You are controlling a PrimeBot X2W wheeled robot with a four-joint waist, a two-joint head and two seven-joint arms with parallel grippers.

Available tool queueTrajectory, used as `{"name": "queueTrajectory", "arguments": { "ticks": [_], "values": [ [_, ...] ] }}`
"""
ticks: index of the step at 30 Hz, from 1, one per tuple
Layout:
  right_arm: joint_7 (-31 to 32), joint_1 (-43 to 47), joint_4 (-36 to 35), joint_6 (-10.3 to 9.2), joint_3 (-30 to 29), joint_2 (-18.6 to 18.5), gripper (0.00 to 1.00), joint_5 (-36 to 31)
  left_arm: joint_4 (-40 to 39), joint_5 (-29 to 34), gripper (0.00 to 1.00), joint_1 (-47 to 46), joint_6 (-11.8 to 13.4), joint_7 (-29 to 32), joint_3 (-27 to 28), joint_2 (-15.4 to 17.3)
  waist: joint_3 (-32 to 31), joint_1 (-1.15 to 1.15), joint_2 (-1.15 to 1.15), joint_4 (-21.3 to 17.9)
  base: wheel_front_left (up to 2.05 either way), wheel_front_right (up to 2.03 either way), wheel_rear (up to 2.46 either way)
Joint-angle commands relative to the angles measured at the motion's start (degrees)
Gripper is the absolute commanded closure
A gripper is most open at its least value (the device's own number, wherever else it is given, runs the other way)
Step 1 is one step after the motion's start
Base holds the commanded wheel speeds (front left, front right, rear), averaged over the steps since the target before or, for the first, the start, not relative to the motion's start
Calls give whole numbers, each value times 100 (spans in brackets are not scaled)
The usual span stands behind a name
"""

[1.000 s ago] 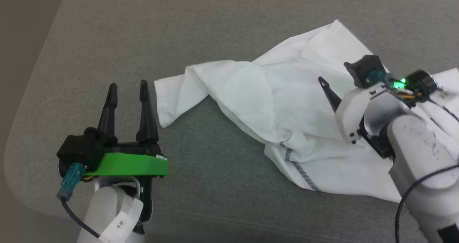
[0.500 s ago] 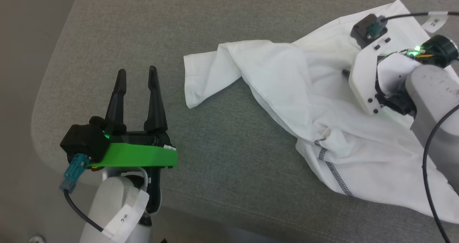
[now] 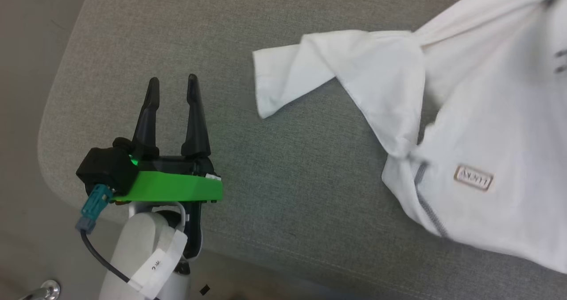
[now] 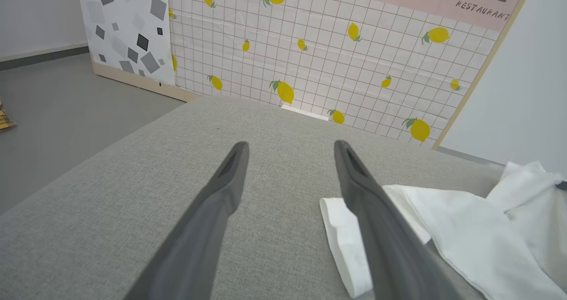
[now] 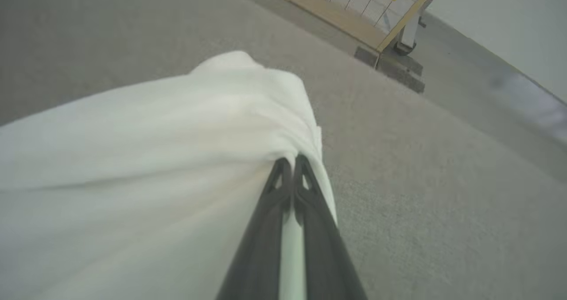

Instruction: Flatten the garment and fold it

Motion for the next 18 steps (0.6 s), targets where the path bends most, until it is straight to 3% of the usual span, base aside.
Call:
{"name": "queueTrajectory", "arguments": {
  "ticks": [1,5,8,12,13,14,15,18],
  "values": [
    [-172,-188,145,-12,-474,-58,100,-365,-11,-42,0,-77,-10,-20,-5,-12,-5,-1,0,8,0,0,0],
    [-372,-223,321,-12,-2089,-25,100,-1626,5,-42,0,-63,-25,-21,-31,-12,-20,-1,0,25,0,0,0],
    [-250,-24,157,-12,-3151,201,100,-2460,26,-35,0,-28,-29,-21,-48,-12,-48,-1,0,20,0,0,0],
    [6,372,-99,-12,-3957,684,100,-3045,67,-10,0,16,-35,-21,-63,-12,-121,-1,0,-23,0,0,0],
    [30,447,-139,-12,-4027,803,71,-3066,79,-2,0,22,-40,-21,-67,-12,-144,-1,0,-39,0,0,0],
    [-8,544,-202,-12,-4075,954,5,-3035,96,9,0,32,-42,-21,-65,-12,-189,-1,0,-68,0,0,0],
    [-89,617,-280,-12,-4081,1056,0,-2992,106,19,0,40,-45,-21,-59,-12,-214,-1,0,-93,0,0,0],
    [-608,991,-606,-12,-3901,1351,0,-2729,160,73,0,80,-68,-21,-14,-12,-372,-1,0,-217,0,0,0]
  ]
}}
